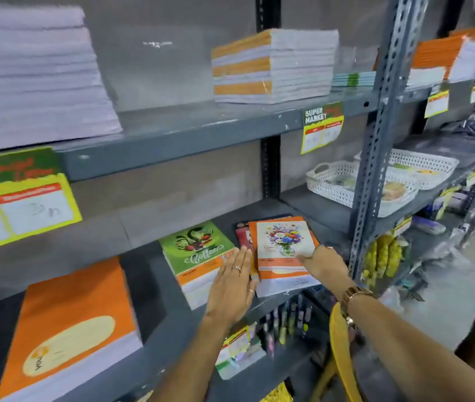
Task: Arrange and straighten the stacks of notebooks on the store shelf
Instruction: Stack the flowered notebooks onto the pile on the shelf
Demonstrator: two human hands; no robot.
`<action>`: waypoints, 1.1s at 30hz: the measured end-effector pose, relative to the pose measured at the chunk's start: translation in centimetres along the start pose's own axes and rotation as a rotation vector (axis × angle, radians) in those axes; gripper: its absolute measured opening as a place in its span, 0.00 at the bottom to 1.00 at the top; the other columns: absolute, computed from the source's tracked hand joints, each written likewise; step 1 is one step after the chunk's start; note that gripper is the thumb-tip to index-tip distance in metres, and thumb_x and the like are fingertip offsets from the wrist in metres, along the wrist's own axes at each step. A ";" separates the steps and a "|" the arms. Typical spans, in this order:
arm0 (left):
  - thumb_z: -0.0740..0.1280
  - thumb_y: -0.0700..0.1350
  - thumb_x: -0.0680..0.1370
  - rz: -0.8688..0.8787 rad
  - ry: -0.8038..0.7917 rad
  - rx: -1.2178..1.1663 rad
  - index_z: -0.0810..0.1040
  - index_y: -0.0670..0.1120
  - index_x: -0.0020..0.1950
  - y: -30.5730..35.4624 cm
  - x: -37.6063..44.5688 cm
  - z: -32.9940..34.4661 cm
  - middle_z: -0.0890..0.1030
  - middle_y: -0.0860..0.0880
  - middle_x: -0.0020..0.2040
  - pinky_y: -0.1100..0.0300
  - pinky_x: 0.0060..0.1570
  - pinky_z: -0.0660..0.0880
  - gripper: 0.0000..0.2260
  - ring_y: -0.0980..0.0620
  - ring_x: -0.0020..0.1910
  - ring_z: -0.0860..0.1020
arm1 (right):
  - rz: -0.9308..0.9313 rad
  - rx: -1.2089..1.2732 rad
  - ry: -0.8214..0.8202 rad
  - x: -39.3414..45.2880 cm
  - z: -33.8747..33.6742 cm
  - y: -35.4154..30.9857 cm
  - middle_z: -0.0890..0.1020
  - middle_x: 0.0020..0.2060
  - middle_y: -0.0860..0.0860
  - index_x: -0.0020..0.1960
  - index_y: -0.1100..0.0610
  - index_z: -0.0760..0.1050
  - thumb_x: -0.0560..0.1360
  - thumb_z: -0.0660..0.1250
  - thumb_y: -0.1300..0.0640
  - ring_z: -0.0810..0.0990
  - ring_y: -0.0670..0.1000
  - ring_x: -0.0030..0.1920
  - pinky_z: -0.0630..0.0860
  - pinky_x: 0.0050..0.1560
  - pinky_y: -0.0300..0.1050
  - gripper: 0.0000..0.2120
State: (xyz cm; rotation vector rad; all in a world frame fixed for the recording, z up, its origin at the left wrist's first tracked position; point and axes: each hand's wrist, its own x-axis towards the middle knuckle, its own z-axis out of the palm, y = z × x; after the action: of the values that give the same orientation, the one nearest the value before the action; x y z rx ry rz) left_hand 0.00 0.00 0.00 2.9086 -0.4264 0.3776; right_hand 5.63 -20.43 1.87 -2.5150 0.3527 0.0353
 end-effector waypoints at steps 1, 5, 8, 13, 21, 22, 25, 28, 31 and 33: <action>0.50 0.51 0.82 -0.007 -0.061 -0.021 0.44 0.45 0.77 -0.2 0.0 0.4 0.47 0.48 0.79 0.57 0.76 0.47 0.26 0.52 0.78 0.46 | 0.009 0.043 -0.002 0.2 0.2 -0.3 0.79 0.58 0.61 0.61 0.63 0.73 0.73 0.65 0.41 0.79 0.61 0.56 0.77 0.53 0.52 0.28; 0.52 0.54 0.81 0.030 -0.261 -0.069 0.42 0.46 0.77 -1.0 -0.2 3.9 0.45 0.49 0.79 0.57 0.77 0.47 0.30 0.52 0.78 0.44 | 0.084 0.055 -0.014 1.7 1.4 -0.6 0.72 0.64 0.63 0.62 0.62 0.73 0.70 0.68 0.39 0.73 0.62 0.63 0.75 0.55 0.51 0.32; 0.51 0.57 0.81 0.063 -0.321 -0.015 0.39 0.46 0.77 -1.7 -0.8 5.8 0.43 0.48 0.79 0.57 0.77 0.43 0.32 0.52 0.78 0.43 | 0.116 0.027 -0.068 3.0 2.0 -0.3 0.75 0.62 0.60 0.61 0.62 0.75 0.68 0.71 0.40 0.70 0.62 0.64 0.73 0.60 0.52 0.31; 0.51 0.60 0.79 0.070 -0.291 0.014 0.39 0.46 0.77 -2.1 -1.0 6.9 0.44 0.48 0.79 0.58 0.76 0.40 0.34 0.52 0.78 0.43 | 0.181 -0.034 -0.125 4.8 1.2 -0.4 0.77 0.61 0.57 0.62 0.62 0.72 0.68 0.73 0.45 0.75 0.57 0.63 0.74 0.64 0.53 0.29; 0.50 0.61 0.79 0.085 -0.283 0.021 0.40 0.45 0.77 -2.3 -1.2 6.9 0.44 0.47 0.79 0.58 0.76 0.39 0.34 0.51 0.78 0.43 | 0.282 0.077 0.077 4.3 2.0 -1.3 0.73 0.63 0.62 0.65 0.68 0.66 0.70 0.72 0.53 0.74 0.60 0.63 0.75 0.63 0.53 0.31; 0.50 0.61 0.79 0.089 -0.287 0.026 0.40 0.45 0.77 -2.3 -1.3 6.7 0.44 0.47 0.79 0.58 0.75 0.39 0.34 0.51 0.78 0.43 | 0.251 0.154 0.101 4.1 1.9 -1.5 0.74 0.63 0.63 0.65 0.70 0.66 0.73 0.68 0.57 0.74 0.62 0.63 0.74 0.62 0.52 0.26; 0.50 0.60 0.80 0.101 -0.306 0.033 0.41 0.44 0.77 -2.4 -1.9 6.4 0.44 0.47 0.79 0.57 0.76 0.39 0.33 0.51 0.78 0.42 | 0.271 0.334 0.201 3.8 0.5 -2.5 0.74 0.63 0.65 0.64 0.71 0.64 0.76 0.63 0.63 0.74 0.64 0.64 0.72 0.61 0.54 0.20; 0.50 0.60 0.80 0.099 -0.334 0.044 0.41 0.44 0.77 -2.8 -2.9 6.0 0.44 0.47 0.79 0.56 0.76 0.39 0.33 0.50 0.78 0.41 | 0.234 0.411 0.312 3.2 -1.7 -4.4 0.75 0.62 0.66 0.63 0.70 0.65 0.77 0.62 0.63 0.75 0.65 0.63 0.73 0.60 0.54 0.18; 0.49 0.60 0.80 0.089 -0.336 0.044 0.41 0.45 0.77 -3.5 -4.3 5.5 0.43 0.48 0.79 0.56 0.76 0.38 0.32 0.50 0.78 0.41 | 0.196 0.514 0.313 2.5 -3.2 -6.1 0.77 0.59 0.63 0.63 0.68 0.66 0.78 0.59 0.63 0.79 0.64 0.55 0.78 0.47 0.51 0.15; 0.49 0.59 0.80 0.082 -0.330 0.045 0.41 0.46 0.77 -4.1 -5.3 5.1 0.43 0.48 0.79 0.56 0.75 0.38 0.31 0.50 0.78 0.41 | 0.185 0.609 0.235 1.8 -3.3 -7.2 0.78 0.56 0.57 0.63 0.67 0.68 0.78 0.59 0.63 0.80 0.61 0.48 0.75 0.34 0.45 0.15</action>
State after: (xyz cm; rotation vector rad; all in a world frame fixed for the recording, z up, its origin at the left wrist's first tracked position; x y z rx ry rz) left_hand -2.49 4.15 -6.89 3.0093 -0.5919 -0.0878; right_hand 9.02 -16.99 8.44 -1.8807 0.5902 -0.2591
